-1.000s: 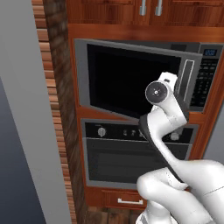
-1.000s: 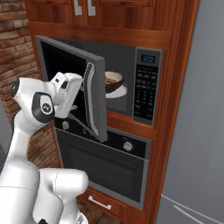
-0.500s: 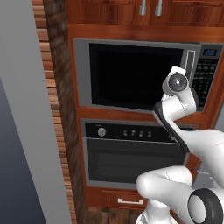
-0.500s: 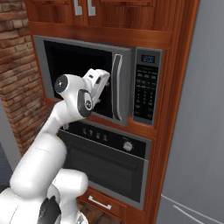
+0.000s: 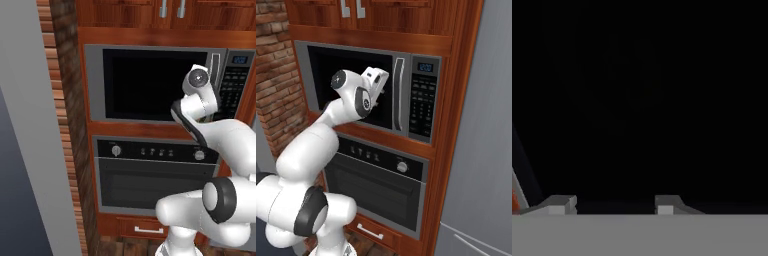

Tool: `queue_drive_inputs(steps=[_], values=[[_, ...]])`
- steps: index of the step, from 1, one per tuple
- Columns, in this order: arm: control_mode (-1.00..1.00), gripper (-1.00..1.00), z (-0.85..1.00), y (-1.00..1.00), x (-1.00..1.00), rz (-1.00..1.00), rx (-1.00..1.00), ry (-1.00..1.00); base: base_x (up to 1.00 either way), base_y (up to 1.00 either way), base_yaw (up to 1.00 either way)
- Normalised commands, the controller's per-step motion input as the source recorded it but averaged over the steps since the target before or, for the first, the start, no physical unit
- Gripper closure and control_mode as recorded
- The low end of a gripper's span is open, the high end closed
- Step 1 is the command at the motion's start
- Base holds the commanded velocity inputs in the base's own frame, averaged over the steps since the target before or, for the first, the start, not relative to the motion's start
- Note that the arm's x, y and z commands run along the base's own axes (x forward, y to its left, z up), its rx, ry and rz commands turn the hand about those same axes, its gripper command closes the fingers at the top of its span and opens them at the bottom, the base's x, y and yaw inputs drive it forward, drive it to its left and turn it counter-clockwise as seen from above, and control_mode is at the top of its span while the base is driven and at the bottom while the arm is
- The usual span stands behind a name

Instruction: Place the bowl containing the hot dog and garlic in the microwave. Close the microwave door and press the start button to microwave the meal.

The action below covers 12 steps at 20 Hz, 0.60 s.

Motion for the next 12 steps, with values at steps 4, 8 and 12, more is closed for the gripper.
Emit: queue_drive_inputs(steps=[4,8,12], values=[[-1.0,-1.0,0.0,-0.09,0.91,0.0,0.0,0.1,0.0,0.0,0.0],[-1.0,-1.0,0.08,0.0,-0.05,0.0,0.0,0.0,0.0,0.0,0.0],[-1.0,-1.0,0.19,0.22,-0.83,0.02,0.0,0.0,0.0,0.0,0.0]])
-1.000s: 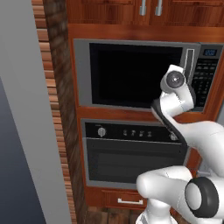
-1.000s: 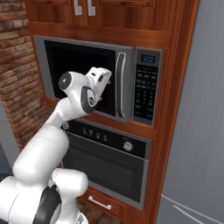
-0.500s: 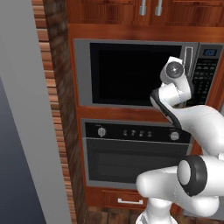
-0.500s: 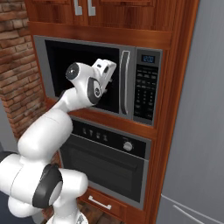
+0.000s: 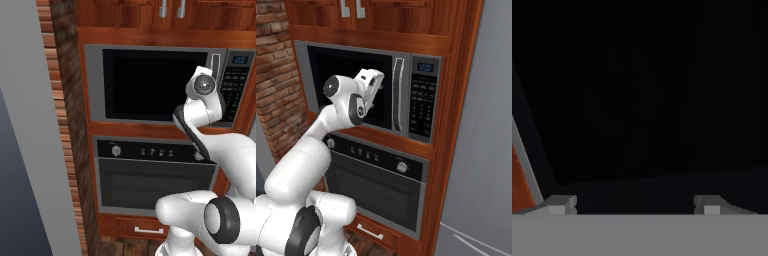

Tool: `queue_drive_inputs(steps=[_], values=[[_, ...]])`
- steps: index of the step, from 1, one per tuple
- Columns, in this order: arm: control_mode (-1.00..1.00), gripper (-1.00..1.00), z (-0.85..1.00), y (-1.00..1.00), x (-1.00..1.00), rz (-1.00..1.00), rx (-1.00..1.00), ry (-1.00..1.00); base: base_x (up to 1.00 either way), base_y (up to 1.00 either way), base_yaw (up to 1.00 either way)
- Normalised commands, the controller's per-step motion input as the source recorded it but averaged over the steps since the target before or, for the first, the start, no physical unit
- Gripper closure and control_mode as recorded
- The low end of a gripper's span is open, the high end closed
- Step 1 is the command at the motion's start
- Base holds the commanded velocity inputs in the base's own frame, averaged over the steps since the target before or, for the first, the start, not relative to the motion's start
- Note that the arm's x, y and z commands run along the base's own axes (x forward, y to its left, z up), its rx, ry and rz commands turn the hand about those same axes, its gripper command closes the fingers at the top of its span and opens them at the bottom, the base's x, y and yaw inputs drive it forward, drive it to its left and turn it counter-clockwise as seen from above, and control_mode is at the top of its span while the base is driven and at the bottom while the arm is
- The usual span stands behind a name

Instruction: Place the bowl containing the hot dog and garlic in the microwave. Close the microwave door and press the start button to microwave the meal.

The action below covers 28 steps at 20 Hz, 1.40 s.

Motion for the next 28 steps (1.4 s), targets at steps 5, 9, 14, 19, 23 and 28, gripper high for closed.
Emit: queue_drive_inputs(steps=[5,9,14,19,23,28], values=[[-1.0,-1.0,0.34,0.06,-1.0,0.02,0.02,0.0,0.0,0.0,0.0],[-1.0,-1.0,0.21,0.0,-1.0,-0.01,0.21,-0.11,0.0,0.0,0.0],[-1.0,-1.0,0.0,-0.04,-0.8,-0.11,0.38,-0.23,0.0,0.0,0.0],[-1.0,-1.0,0.01,-0.29,-0.52,-0.05,0.42,-0.18,0.0,0.0,0.0],[-1.0,-1.0,0.0,-0.28,-0.55,-0.01,0.53,-0.2,0.0,0.0,0.0],[-1.0,-1.0,-0.01,-0.17,-0.29,-0.05,0.68,-0.16,0.0,0.0,0.0]])
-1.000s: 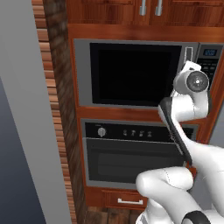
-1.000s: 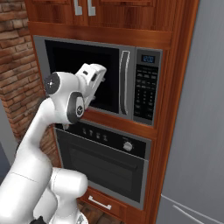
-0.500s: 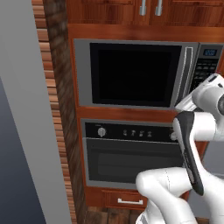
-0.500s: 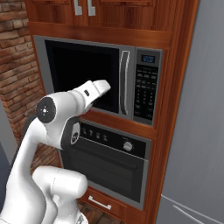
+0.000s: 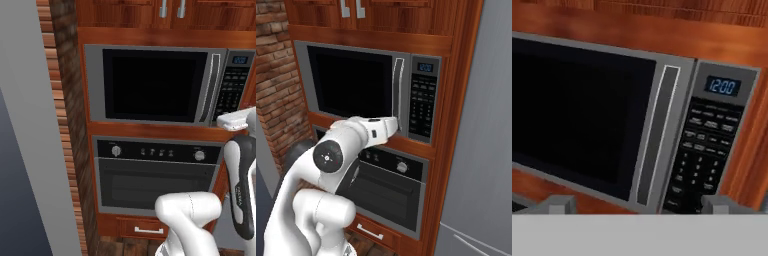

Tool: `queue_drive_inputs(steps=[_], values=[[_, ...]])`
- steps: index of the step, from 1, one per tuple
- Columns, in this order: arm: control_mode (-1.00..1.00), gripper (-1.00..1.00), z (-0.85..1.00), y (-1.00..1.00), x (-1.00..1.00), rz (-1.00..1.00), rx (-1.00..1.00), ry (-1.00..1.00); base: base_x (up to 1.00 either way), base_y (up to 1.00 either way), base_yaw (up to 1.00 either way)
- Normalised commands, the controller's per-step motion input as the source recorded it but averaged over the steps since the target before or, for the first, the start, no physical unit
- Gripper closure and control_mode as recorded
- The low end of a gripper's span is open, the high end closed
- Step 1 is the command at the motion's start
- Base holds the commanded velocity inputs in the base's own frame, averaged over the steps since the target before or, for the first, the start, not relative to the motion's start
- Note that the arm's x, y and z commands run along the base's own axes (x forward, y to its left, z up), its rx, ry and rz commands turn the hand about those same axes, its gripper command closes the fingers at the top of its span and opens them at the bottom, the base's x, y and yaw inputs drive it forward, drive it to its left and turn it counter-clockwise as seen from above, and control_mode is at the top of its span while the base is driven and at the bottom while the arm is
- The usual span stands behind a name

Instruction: Place the bowl containing the hot dog and garlic in the microwave. Close the microwave door and press the start button to microwave the meal.

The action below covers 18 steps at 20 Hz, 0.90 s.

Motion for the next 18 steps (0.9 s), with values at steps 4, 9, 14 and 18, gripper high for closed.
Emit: queue_drive_inputs(steps=[4,9,14,18], values=[[-1.0,-1.0,-0.1,-0.14,-0.01,-0.16,0.73,-0.08,0.0,0.0,0.0],[-1.0,-1.0,-0.07,-0.07,0.0,-0.17,0.73,0.0,0.0,0.0,0.0],[-1.0,-1.0,-0.02,-0.11,0.0,-0.09,0.69,0.0,0.0,0.0,0.0],[-1.0,-1.0,-0.17,-0.45,0.0,0.0,0.7,0.05,0.0,0.0,0.0]])
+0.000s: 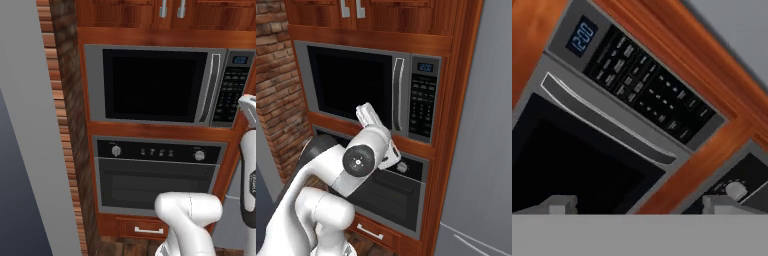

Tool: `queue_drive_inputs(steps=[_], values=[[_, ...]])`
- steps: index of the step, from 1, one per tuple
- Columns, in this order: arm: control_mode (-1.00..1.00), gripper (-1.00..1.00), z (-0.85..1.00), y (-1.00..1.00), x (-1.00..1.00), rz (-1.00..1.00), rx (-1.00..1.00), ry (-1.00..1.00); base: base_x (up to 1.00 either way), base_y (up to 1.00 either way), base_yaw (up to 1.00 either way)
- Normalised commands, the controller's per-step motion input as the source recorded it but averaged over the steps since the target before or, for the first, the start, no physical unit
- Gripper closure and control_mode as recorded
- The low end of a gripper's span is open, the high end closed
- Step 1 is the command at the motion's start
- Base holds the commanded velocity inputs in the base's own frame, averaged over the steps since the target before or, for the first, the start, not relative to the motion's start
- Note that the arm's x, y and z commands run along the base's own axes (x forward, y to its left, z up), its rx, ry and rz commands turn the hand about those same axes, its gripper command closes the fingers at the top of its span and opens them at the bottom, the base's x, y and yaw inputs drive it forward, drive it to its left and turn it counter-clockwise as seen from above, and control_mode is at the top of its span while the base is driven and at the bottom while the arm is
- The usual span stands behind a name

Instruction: Place the bowl containing the hot dog and garlic in the microwave. Close the microwave door and press the start button to microwave the meal.

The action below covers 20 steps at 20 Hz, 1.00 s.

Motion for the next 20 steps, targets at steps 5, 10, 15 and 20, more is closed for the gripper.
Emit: queue_drive_inputs(steps=[5,10,15,20], values=[[-1.0,-1.0,-0.18,-0.18,0.0,0.01,0.56,0.13,0.0,0.0,0.0],[-1.0,-1.0,-0.07,0.05,0.0,0.01,0.13,0.04,0.0,0.0,0.0],[-1.0,1.0,-0.08,0.1,0.05,0.0,0.01,0.0,0.0,0.0,0.0],[-1.0,1.0,-0.06,0.0,0.27,0.0,0.03,0.0,0.0,0.0,0.0]])
